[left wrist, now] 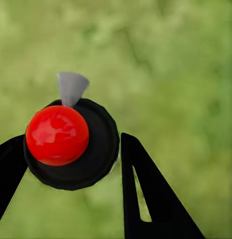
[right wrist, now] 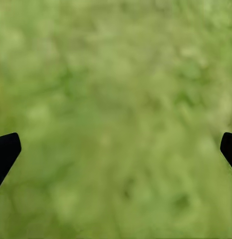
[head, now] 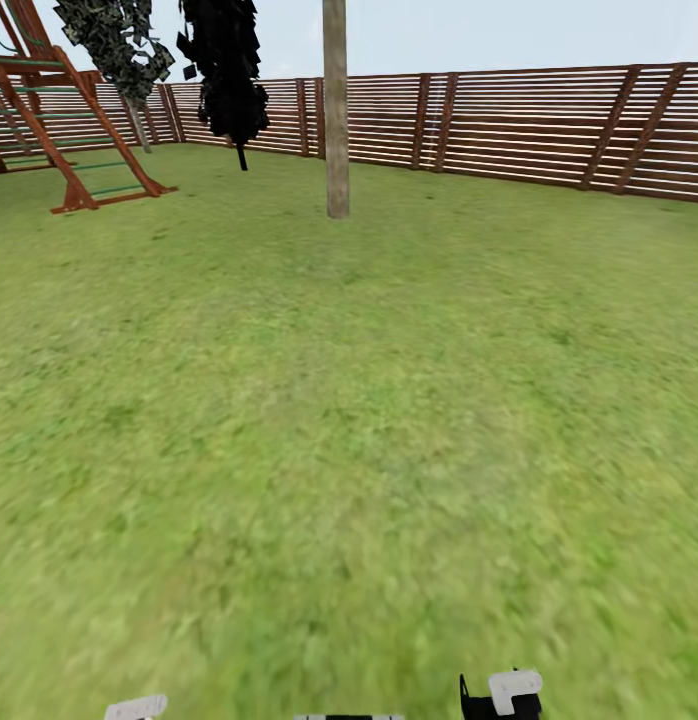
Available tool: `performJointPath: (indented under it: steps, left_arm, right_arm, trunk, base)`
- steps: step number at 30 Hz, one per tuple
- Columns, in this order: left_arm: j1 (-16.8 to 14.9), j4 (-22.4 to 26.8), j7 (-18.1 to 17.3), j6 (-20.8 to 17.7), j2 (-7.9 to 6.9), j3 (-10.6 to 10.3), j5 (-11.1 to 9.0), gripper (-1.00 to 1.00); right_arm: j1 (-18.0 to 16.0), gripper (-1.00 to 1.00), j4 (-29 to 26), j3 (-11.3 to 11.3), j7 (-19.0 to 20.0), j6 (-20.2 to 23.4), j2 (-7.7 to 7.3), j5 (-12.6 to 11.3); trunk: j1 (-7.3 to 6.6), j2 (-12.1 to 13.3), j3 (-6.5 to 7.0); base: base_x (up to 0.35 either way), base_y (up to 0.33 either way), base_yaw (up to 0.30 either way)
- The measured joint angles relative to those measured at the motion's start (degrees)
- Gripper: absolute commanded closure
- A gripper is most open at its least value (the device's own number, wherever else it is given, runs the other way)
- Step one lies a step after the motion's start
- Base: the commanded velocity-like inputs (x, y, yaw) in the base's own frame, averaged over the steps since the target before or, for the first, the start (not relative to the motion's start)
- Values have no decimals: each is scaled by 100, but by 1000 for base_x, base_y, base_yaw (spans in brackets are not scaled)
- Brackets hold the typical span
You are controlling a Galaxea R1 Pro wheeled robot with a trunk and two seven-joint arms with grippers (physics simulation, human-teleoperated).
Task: In the garden, pick up the pesticide atomizer on the floor and spray pesticide onto both trees until each tree trunk is fully covered.
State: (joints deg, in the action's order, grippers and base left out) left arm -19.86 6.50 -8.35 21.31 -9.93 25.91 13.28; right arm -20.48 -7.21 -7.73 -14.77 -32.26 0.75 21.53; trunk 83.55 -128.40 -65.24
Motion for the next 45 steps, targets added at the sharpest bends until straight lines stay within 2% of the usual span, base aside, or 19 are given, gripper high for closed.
performJointPath:
  steps: [45]
  left_arm:
    - [0, 0, 2, -3, 0, 9, 0, 100]
  right_arm:
    - [0, -100, 0, 0, 26, 9, -5, 13]
  trunk:
    - [0, 0, 0]
  base:
    - [341, 0, 0]
